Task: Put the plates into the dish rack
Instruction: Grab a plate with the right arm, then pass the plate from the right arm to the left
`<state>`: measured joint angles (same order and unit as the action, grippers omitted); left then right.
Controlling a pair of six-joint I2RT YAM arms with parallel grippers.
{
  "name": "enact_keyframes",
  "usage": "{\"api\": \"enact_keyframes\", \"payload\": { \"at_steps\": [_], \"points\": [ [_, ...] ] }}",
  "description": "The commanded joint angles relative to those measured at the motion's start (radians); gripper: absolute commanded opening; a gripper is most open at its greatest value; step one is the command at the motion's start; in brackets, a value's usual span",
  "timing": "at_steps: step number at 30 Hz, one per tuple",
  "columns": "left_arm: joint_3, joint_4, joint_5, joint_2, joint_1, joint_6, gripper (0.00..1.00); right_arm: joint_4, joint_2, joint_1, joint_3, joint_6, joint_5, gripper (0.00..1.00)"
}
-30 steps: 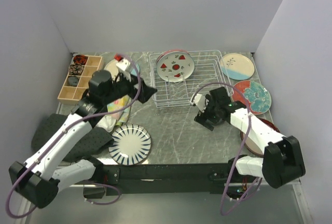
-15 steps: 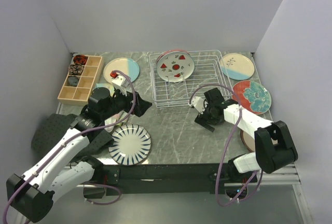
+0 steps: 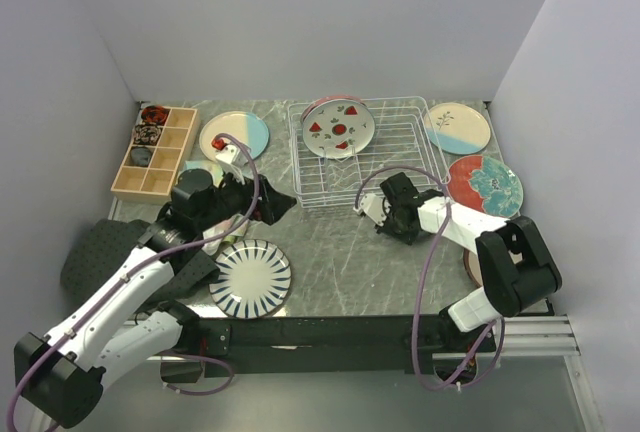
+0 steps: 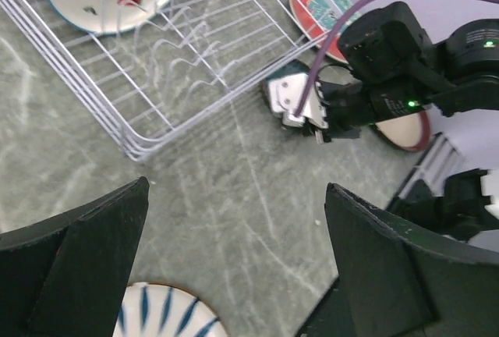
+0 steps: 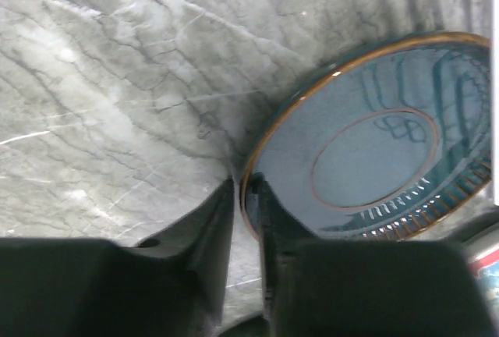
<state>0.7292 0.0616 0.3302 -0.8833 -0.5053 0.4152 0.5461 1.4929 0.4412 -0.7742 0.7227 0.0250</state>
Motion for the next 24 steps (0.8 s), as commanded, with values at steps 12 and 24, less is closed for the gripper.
{"api": "enact_keyframes", "payload": {
  "at_steps": [12,24],
  "points": [
    [-0.231,-0.265,0.27,0.021,0.004,0.541,1.0,0.213,-0.02,0.037,-0.112,0.014,-0.278,0.0],
    [-0.315,-0.335,0.072,-0.103,-0.134,0.896,0.97,0.261,-0.224,0.103,-0.139,0.083,-0.526,0.0]
  ]
}}
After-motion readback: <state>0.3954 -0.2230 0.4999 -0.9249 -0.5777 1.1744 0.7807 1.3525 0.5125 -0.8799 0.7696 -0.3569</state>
